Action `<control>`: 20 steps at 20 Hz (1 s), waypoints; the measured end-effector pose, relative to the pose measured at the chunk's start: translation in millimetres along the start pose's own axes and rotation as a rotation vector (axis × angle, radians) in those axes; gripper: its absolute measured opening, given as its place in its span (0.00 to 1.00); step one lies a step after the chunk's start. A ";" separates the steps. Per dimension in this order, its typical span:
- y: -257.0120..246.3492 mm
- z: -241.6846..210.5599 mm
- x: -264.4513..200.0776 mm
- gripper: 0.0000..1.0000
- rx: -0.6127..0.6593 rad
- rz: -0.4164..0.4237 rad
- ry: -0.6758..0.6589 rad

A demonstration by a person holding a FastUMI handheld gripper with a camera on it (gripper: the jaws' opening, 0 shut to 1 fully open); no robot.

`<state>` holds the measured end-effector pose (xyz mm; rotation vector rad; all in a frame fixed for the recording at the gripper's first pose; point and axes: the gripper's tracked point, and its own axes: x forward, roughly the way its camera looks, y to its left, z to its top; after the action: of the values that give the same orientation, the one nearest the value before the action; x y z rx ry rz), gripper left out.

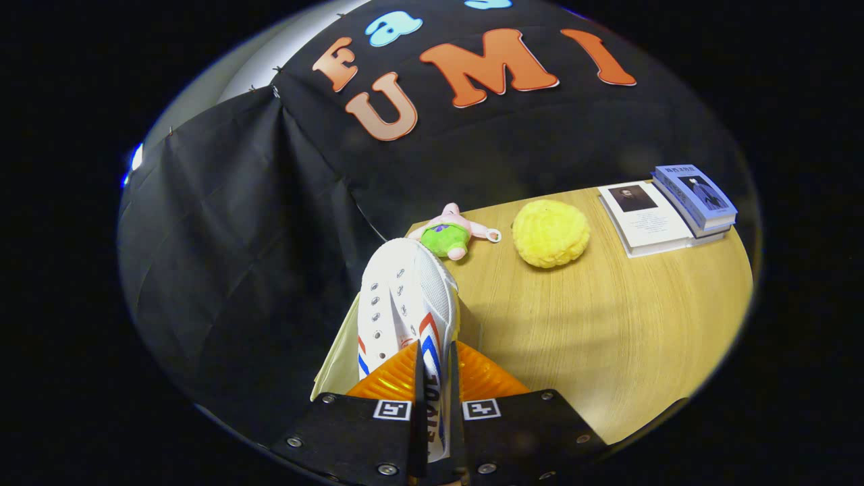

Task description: Open the storage box then place both shoes into the box .Put the left shoe in first, then the right shoe, with the right side of both shoes facing outward in a uniform manner.

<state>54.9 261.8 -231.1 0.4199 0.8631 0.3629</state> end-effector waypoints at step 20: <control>33.1 -63.6 99.0 0.26 -0.327 -0.058 0.163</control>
<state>59.5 349.7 -315.8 0.0626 0.9527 0.4802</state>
